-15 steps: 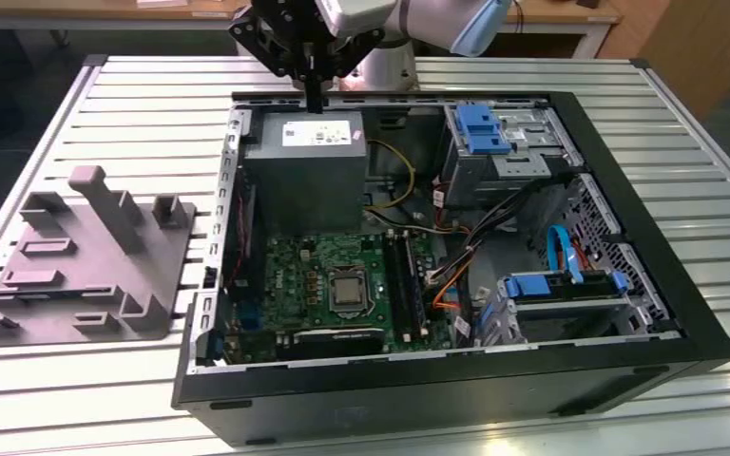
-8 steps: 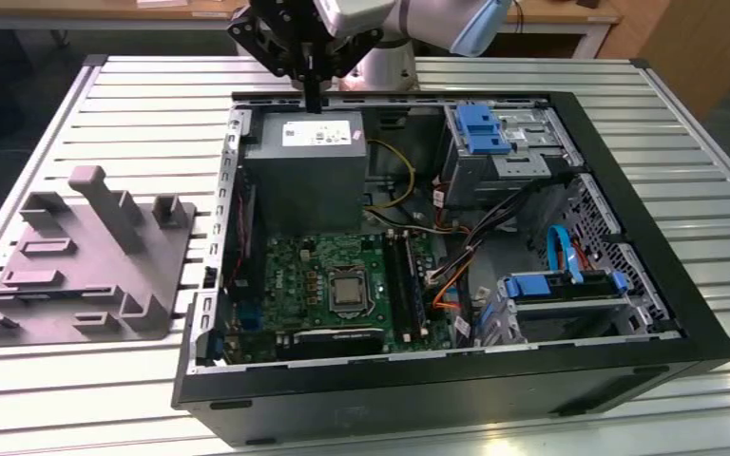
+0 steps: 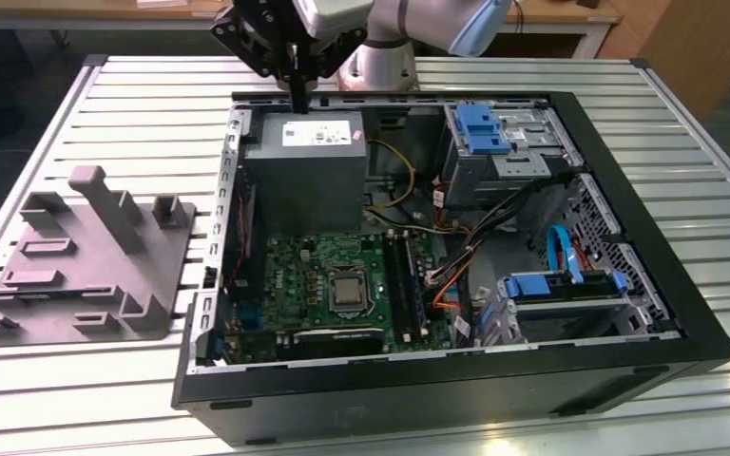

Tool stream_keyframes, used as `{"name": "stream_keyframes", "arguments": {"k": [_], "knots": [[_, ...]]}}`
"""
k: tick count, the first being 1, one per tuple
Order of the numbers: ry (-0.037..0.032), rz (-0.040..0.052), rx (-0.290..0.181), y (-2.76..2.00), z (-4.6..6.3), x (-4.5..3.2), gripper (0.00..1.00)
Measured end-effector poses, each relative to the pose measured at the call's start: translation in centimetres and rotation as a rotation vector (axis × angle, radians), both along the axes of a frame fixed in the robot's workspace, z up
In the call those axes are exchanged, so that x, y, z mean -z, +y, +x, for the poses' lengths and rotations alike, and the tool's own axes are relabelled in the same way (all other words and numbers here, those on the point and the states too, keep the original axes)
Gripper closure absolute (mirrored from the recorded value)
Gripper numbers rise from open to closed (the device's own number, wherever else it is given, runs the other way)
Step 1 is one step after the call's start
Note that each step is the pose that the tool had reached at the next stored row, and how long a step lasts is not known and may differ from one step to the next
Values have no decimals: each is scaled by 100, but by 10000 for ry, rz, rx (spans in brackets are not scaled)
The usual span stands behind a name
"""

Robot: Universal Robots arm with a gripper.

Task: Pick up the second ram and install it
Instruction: 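Reach for the second ram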

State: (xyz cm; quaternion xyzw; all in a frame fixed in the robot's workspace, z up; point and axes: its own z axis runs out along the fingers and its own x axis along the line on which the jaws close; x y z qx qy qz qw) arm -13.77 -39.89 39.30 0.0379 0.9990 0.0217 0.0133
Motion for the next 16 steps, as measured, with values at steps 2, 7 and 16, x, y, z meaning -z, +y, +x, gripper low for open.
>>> {"name": "stream_keyframes", "arguments": {"k": [2, 7, 16], "knots": [[0, 0, -1, 0, -46, 1, 89], [-5, 1, 1, 0, -186, 5, 89], [-17, 0, 1, 0, -499, 15, 89]]}}
